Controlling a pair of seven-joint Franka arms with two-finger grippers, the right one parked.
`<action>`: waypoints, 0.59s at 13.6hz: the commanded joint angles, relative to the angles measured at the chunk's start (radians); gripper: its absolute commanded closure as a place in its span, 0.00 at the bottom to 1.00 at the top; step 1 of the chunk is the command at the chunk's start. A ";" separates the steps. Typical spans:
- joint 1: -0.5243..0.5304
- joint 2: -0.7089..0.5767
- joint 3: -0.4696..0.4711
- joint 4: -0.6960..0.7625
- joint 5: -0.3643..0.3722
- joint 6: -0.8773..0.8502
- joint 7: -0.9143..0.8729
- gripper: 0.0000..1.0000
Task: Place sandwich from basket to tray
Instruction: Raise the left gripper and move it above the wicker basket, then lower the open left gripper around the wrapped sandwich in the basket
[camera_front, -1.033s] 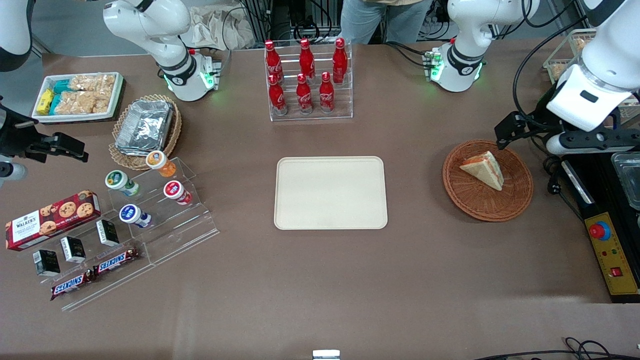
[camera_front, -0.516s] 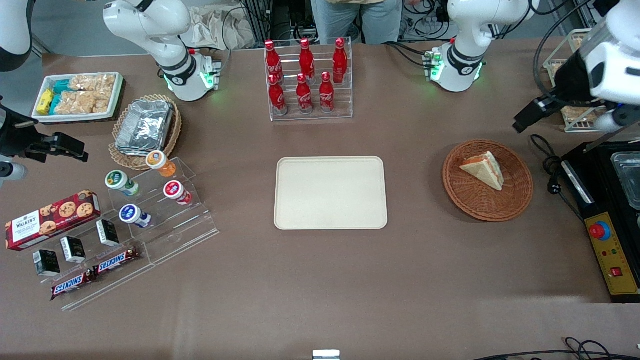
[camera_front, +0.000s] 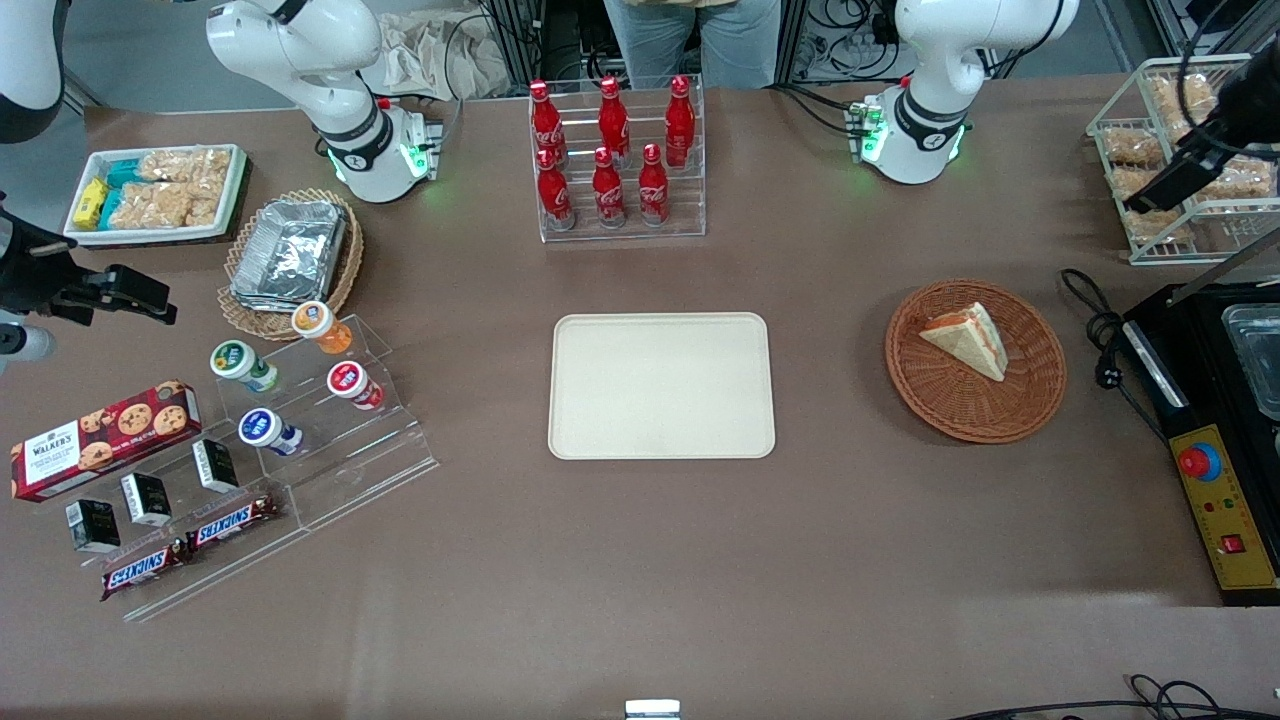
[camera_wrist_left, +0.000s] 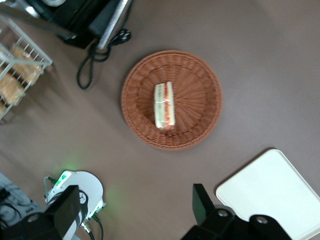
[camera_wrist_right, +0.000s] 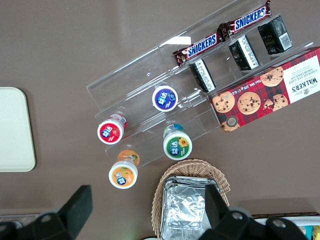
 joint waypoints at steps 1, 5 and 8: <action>0.033 -0.140 -0.001 -0.181 -0.006 0.085 -0.028 0.00; 0.031 -0.173 -0.054 -0.288 -0.009 0.188 -0.132 0.00; 0.031 -0.147 -0.064 -0.386 -0.009 0.311 -0.152 0.00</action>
